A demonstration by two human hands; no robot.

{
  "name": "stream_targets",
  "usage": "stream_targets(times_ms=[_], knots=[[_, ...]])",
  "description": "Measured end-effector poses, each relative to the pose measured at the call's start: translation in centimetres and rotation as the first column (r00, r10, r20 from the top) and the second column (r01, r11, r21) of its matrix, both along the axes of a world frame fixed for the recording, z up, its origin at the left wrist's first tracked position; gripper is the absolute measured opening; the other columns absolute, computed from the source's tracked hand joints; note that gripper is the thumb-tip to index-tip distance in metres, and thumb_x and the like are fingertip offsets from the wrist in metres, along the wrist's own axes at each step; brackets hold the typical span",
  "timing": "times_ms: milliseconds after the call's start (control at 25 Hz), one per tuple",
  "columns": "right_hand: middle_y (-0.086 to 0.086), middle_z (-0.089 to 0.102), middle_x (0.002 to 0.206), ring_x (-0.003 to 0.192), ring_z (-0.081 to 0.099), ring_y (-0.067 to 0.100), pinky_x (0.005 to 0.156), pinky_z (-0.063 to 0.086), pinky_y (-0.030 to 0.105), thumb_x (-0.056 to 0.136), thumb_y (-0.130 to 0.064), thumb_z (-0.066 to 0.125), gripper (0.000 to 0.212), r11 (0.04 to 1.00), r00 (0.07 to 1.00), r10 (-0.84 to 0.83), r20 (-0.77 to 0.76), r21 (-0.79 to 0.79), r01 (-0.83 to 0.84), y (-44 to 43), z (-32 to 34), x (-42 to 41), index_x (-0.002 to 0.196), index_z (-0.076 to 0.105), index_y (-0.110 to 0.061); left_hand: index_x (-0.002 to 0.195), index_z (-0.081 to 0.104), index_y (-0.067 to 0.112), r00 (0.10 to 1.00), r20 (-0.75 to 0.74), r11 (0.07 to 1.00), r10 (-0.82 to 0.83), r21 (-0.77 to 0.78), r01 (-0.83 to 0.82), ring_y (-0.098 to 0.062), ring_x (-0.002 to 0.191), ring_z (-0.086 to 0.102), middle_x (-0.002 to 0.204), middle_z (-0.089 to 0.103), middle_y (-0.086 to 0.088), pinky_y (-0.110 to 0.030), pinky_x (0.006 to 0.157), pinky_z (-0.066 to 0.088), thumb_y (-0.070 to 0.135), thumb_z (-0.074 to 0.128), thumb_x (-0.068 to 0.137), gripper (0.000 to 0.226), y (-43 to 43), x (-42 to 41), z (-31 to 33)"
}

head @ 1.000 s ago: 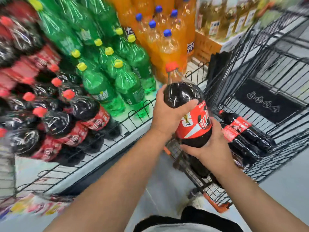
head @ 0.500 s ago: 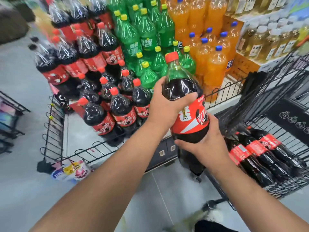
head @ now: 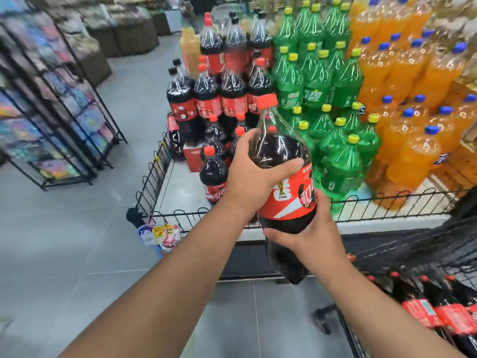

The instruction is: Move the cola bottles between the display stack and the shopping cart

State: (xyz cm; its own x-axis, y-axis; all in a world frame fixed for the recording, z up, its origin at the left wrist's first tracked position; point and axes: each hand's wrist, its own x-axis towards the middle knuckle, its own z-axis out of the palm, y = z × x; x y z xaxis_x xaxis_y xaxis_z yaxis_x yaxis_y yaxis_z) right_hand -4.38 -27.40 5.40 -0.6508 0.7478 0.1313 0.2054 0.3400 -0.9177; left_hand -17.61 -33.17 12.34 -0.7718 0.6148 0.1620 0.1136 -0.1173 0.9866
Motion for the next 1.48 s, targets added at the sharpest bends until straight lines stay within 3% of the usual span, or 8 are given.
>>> stream_targets(times_ms=[240, 400, 560, 680, 800, 960, 1240, 1480], knots=[[-0.016, 0.059, 0.121, 0.110, 0.058, 0.009, 0.092, 0.048, 0.030, 0.038, -0.053, 0.091, 0.107, 0.984, 0.984, 0.179, -0.020, -0.003, -0.179, -0.4, 0.7, -2.6, 0.126, 0.030, -0.049, 0.122, 0.052, 0.037, 0.982, -0.064, 0.983, 0.176, -0.035, -0.178, -0.013, 0.108, 0.072, 0.118, 0.072, 0.005, -0.047, 0.099, 0.057, 0.033, 0.093, 0.049, 0.084, -3.0, -0.9, 1.4], [-0.026, 0.059, 0.114, 0.105, 0.058, -0.005, 0.087, 0.044, 0.019, 0.040, -0.044, 0.095, 0.104, 0.959, 0.957, 0.282, -0.063, -0.019, -0.283, -1.6, 1.1, -4.8, 0.121, 0.030, -0.054, 0.122, 0.049, 0.041, 0.963, -0.087, 0.963, 0.254, -0.068, -0.261, -0.012, 0.108, 0.071, 0.120, 0.071, 0.008, -0.045, 0.097, 0.058, 0.032, 0.095, 0.052, 0.084, -5.7, -2.2, 1.9], [-0.029, 0.058, 0.113, 0.105, 0.058, -0.004, 0.088, 0.046, 0.021, 0.040, -0.044, 0.095, 0.103, 0.939, 0.938, 0.342, -0.050, -0.032, -0.344, -3.8, 1.3, -7.2, 0.119, 0.029, -0.056, 0.116, 0.050, 0.043, 0.949, -0.075, 0.947, 0.306, -0.078, -0.312, -0.012, 0.106, 0.072, 0.119, 0.071, 0.008, -0.045, 0.096, 0.059, 0.029, 0.094, 0.052, 0.079, -8.4, -4.0, 2.1], [-0.032, 0.056, 0.107, 0.100, 0.053, -0.018, 0.079, 0.042, 0.006, 0.042, -0.041, 0.095, 0.099, 0.926, 0.927, 0.371, -0.047, -0.054, -0.373, -6.0, 1.7, -9.6, 0.115, 0.030, -0.055, 0.115, 0.049, 0.045, 0.943, -0.062, 0.939, 0.326, -0.096, -0.331, -0.010, 0.107, 0.071, 0.121, 0.070, 0.008, -0.043, 0.096, 0.059, 0.031, 0.094, 0.051, 0.080, -10.8, -6.4, 2.0], [-0.032, 0.056, 0.105, 0.097, 0.053, -0.021, 0.073, 0.042, 0.004, 0.044, -0.038, 0.097, 0.097, 0.925, 0.927, 0.373, -0.029, -0.063, -0.374, -8.3, 1.7, -12.5, 0.112, 0.030, -0.056, 0.125, 0.046, 0.043, 0.944, -0.064, 0.937, 0.322, -0.123, -0.328, -0.011, 0.110, 0.070, 0.126, 0.068, 0.008, -0.041, 0.096, 0.059, 0.037, 0.094, 0.048, 0.091, -13.2, -9.4, 1.9], [-0.032, 0.057, 0.108, 0.100, 0.056, -0.015, 0.080, 0.044, 0.012, 0.043, -0.038, 0.097, 0.105, 0.940, 0.945, 0.326, -0.036, -0.093, -0.328, -12.0, 1.0, -17.1, 0.122, 0.030, -0.054, 0.134, 0.044, 0.037, 0.957, -0.084, 0.945, 0.279, -0.156, -0.289, -0.012, 0.112, 0.069, 0.127, 0.067, 0.008, -0.041, 0.097, 0.059, 0.033, 0.093, 0.054, 0.094, -16.4, -14.4, 1.7], [-0.031, 0.055, 0.105, 0.094, 0.052, -0.024, 0.074, 0.042, 0.005, 0.047, -0.029, 0.098, 0.108, 0.968, 0.975, 0.221, -0.035, -0.115, -0.223, -16.6, 0.0, -23.4, 0.129, 0.030, -0.043, 0.120, 0.039, 0.051, 0.986, -0.114, 0.962, 0.122, -0.231, -0.146, -0.011, 0.114, 0.067, 0.130, 0.062, 0.011, -0.041, 0.098, 0.058, 0.037, 0.092, 0.054, 0.086, -19.6, -21.5, 1.3], [-0.031, 0.053, 0.108, 0.094, 0.050, -0.027, 0.075, 0.041, -0.002, 0.047, -0.025, 0.098, 0.111, 0.980, 0.985, 0.171, -0.003, -0.101, -0.171, -16.3, -0.8, -27.0, 0.131, 0.027, -0.043, 0.132, 0.035, 0.046, 0.991, -0.128, 0.957, 0.048, -0.278, -0.083, -0.009, 0.117, 0.064, 0.126, 0.061, 0.017, -0.040, 0.102, 0.055, 0.039, 0.098, 0.055, 0.100, -19.1, -26.1, 0.3]])
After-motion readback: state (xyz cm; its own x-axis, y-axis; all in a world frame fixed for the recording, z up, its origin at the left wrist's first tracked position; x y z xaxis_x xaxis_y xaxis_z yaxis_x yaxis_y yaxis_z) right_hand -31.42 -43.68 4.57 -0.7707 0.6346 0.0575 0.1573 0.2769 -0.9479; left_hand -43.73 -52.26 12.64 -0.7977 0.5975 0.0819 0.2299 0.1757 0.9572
